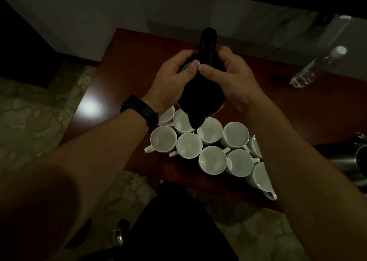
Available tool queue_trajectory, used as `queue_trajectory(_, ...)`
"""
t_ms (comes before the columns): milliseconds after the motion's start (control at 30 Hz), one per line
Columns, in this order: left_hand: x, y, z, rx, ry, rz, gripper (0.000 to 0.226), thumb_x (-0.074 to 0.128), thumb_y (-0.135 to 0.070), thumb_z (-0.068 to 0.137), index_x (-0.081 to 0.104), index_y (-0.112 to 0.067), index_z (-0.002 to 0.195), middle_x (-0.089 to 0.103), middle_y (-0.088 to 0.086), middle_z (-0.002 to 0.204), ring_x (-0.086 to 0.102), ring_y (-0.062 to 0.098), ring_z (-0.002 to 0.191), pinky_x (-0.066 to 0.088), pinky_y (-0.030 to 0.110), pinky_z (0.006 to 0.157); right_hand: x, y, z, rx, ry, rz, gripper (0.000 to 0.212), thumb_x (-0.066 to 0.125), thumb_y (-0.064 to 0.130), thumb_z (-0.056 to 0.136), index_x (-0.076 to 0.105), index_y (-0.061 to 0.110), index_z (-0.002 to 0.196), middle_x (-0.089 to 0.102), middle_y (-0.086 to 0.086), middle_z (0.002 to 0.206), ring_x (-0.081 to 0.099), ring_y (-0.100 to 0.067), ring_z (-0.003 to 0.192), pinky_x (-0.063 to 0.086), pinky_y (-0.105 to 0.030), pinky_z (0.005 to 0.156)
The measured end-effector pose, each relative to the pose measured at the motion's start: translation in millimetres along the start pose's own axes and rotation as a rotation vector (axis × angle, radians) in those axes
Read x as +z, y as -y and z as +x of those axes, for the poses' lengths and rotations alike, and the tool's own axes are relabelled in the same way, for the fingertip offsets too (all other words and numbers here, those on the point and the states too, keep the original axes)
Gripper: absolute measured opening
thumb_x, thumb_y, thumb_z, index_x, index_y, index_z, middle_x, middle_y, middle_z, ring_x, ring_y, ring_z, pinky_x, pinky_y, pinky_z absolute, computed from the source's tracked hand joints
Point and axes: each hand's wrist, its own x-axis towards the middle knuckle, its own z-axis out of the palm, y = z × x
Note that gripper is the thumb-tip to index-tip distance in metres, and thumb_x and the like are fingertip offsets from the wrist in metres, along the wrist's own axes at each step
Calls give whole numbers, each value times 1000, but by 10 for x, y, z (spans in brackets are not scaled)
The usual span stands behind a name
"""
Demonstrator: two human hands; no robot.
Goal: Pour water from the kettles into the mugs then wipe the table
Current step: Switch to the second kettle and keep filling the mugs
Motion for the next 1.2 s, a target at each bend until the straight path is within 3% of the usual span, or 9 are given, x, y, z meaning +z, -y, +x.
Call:
queue_trajectory(67, 3, -2, 0, 2, -1, 5, 28, 48, -19, 99, 57, -9, 123, 62, 14, 115, 62, 27, 107, 54, 44, 95, -6, -8, -8, -9, -7, 5, 24, 67, 16, 97, 57, 23, 117, 55, -15, 137, 60, -25, 124, 51, -47, 107)
queue_trajectory(267, -6, 1, -10, 12, 20, -6, 26, 48, -17, 101, 57, -10, 125, 64, 5, 113, 65, 18, 105, 56, 29, 90, -6, -14, -28, -28, -12, -15, 23, 68, 17, 97, 57, 30, 113, 56, -13, 137, 60, -24, 123, 51, -46, 106)
queue_trajectory(433, -7, 18, -6, 25, 27, -13, 22, 46, -12, 104, 58, -12, 124, 64, 3, 111, 67, 12, 102, 56, 27, 88, -8, -38, -36, -23, -15, -26, 26, 68, 17, 97, 57, 20, 121, 55, -13, 137, 60, -24, 123, 51, -46, 106)
queue_trajectory(567, -4, 35, 4, 30, 19, 16, 23, 46, -11, 105, 57, -10, 125, 64, 1, 111, 67, 8, 100, 56, 24, 85, -13, -23, -45, -18, -18, -8, 24, 68, 18, 97, 58, 23, 118, 56, -13, 137, 61, -25, 123, 52, -47, 105)
queue_trajectory(933, 9, 25, -9, 26, 18, -14, 26, 49, -17, 100, 59, -12, 123, 65, 7, 113, 66, 19, 105, 56, 30, 90, -30, -34, -49, -25, 0, -11, 23, 68, 19, 97, 57, 31, 113, 57, -13, 135, 62, -24, 121, 53, -47, 105)
queue_trajectory(1200, 0, -7, -19, 23, 33, 0, 26, 47, -11, 102, 56, -8, 126, 63, 7, 114, 64, 20, 106, 56, 31, 92, -32, -38, -26, -25, -2, -21, 26, 68, 18, 97, 56, 26, 119, 56, -12, 137, 61, -23, 123, 52, -46, 106)
